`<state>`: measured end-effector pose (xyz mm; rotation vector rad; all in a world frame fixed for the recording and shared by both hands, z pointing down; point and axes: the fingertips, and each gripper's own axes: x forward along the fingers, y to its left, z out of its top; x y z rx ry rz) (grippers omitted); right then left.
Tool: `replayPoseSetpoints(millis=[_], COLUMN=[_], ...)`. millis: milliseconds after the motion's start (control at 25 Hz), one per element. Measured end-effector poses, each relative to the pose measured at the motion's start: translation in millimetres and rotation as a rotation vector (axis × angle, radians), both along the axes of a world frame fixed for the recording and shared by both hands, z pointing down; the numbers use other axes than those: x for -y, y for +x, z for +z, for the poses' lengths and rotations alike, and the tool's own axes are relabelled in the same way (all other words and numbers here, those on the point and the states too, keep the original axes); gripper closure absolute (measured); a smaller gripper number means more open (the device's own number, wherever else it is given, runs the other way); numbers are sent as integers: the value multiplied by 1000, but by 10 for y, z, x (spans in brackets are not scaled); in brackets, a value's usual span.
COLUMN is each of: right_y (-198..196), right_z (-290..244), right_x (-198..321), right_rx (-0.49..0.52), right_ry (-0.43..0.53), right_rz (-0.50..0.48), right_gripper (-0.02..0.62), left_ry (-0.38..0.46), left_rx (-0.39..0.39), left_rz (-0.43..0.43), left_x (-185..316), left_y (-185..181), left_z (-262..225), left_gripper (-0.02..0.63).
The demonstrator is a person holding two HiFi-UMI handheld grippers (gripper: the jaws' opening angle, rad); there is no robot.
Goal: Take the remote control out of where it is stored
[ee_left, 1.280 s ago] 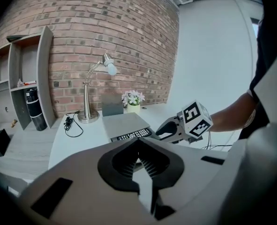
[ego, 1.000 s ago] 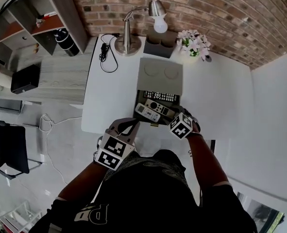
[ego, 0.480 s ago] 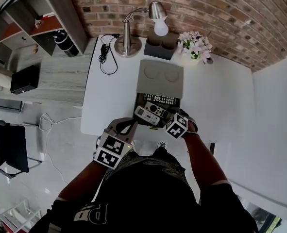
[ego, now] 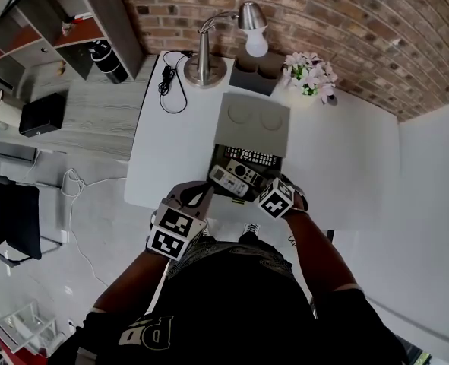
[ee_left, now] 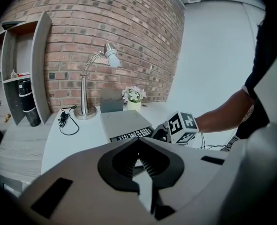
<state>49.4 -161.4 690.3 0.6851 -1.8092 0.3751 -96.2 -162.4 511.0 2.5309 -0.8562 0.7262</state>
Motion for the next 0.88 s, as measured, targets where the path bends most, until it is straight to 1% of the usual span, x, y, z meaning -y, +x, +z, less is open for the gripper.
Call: replayPoseSetpoints(millis=[160,400,640,880], right_y=[0,-23,19,75], right_z=[-86,-267,-486,-673], right_x=[-8,-12,-40,-90], right_rx=[28,61,90,118], right_ry=[18,52,95,133], right_rz=[7,7,19,39], right_gripper=[391,393,396,397], left_ry=[7,12,18,26], left_rx=[3,4,2,-6], left_rz=[-22,-30,-21,11], left_x=[5,-14,-18,-35], left_y=[17,81,192,380], left_z=[-5,-7,-21,-49], left_gripper=[600,600,600,600])
